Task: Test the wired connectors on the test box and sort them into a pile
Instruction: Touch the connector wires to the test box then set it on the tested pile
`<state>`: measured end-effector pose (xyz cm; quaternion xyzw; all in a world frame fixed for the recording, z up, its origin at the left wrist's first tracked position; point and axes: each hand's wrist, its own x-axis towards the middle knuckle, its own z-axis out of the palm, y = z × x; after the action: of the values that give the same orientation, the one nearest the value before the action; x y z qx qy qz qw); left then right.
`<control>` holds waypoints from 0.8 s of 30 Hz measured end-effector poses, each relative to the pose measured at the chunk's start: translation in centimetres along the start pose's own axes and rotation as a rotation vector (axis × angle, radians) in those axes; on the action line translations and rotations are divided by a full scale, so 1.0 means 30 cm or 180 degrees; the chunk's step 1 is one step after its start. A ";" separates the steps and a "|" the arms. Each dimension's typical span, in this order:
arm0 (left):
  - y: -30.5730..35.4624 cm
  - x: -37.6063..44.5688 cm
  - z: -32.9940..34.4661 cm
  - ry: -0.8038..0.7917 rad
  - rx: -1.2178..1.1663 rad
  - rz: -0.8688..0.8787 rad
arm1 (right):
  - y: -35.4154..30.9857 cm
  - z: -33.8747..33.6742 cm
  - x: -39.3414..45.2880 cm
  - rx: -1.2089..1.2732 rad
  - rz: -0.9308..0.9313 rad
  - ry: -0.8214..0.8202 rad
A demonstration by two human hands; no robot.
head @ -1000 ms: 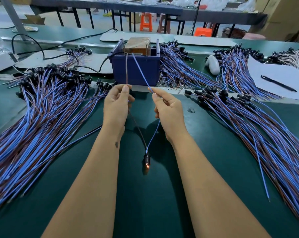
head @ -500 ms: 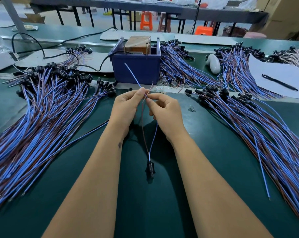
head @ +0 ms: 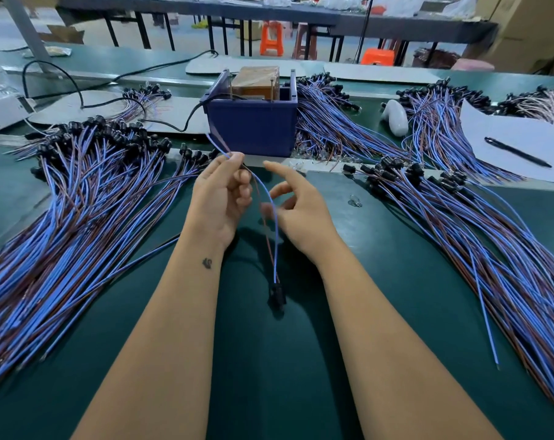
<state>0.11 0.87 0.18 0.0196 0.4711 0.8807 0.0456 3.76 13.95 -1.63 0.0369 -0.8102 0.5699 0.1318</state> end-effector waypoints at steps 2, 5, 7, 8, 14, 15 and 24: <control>0.001 0.006 -0.007 0.0199 -0.0085 0.0075 | -0.005 0.008 -0.003 0.0037 -0.0148 -0.0220; -0.004 0.003 -0.007 0.0472 0.0007 0.0117 | -0.017 -0.004 -0.006 0.0724 -0.0224 -0.0130; -0.005 -0.002 -0.009 0.0480 0.0213 0.0171 | -0.017 -0.021 -0.006 0.1068 -0.0177 0.0155; -0.003 -0.005 -0.011 0.0399 0.0492 0.0270 | -0.015 -0.028 -0.003 0.1216 -0.0063 0.0347; -0.021 -0.063 0.027 -0.1229 0.1595 0.0462 | 0.007 -0.077 0.025 0.1932 0.0421 0.1164; -0.035 -0.070 0.040 -0.1414 0.1689 0.0357 | 0.009 -0.085 0.025 0.2021 0.0452 0.1224; -0.084 -0.087 0.043 -0.1613 0.2955 0.0206 | 0.027 -0.114 0.011 0.1762 0.0777 0.1608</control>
<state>2.96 3.07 -1.18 0.2645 0.7848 0.5480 0.1173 3.86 17.45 -1.22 -0.1670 -0.5663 0.7695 0.2434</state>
